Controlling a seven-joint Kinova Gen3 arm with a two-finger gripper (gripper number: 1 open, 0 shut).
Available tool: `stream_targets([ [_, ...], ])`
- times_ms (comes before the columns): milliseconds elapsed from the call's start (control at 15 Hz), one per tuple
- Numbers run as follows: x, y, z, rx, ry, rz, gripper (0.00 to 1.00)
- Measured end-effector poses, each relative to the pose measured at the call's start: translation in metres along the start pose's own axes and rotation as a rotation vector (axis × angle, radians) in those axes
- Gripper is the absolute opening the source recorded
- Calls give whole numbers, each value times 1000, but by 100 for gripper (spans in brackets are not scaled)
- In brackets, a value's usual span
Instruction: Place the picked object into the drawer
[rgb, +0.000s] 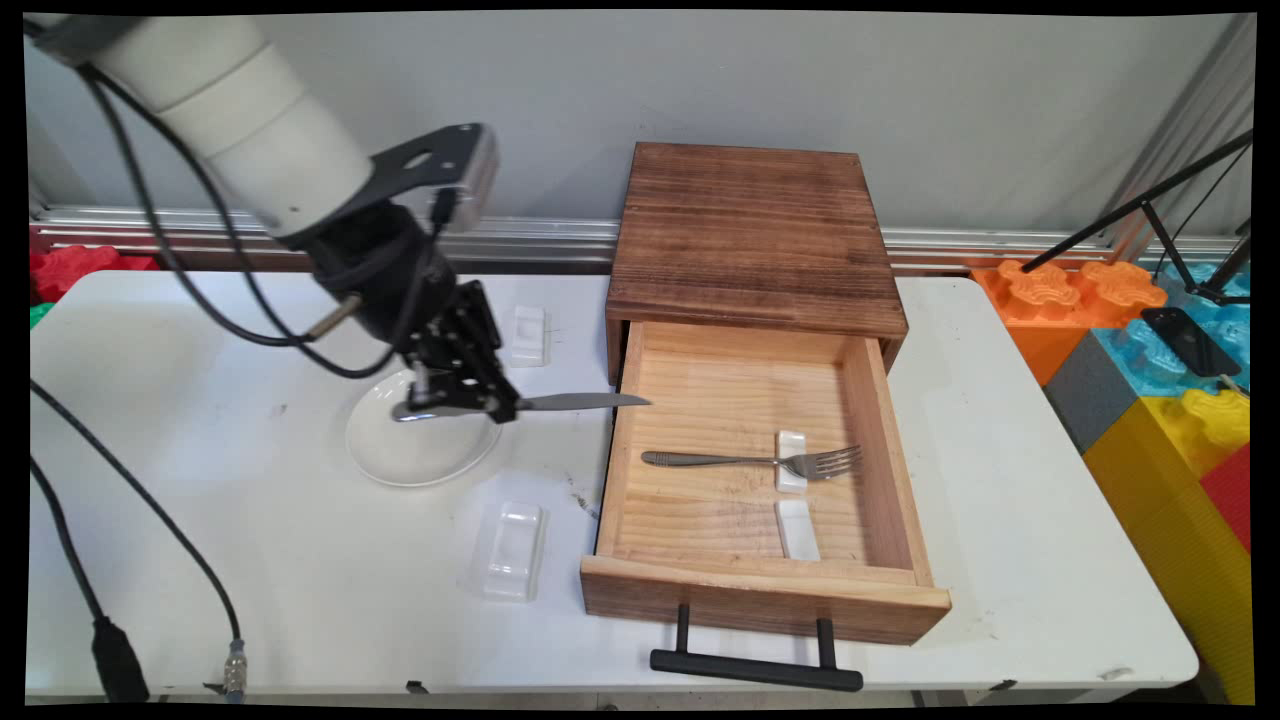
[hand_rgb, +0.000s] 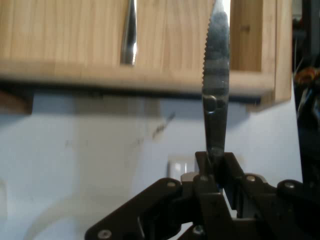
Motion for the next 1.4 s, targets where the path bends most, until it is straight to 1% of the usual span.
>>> stream_targets([
  [267,36,7,18,4,36,-1,0],
  [600,71,16,46,2,69,6,0],
  [1000,99,20,82,9,92,14,0],
  [1400,119,22,119,6,113,15,0],
])
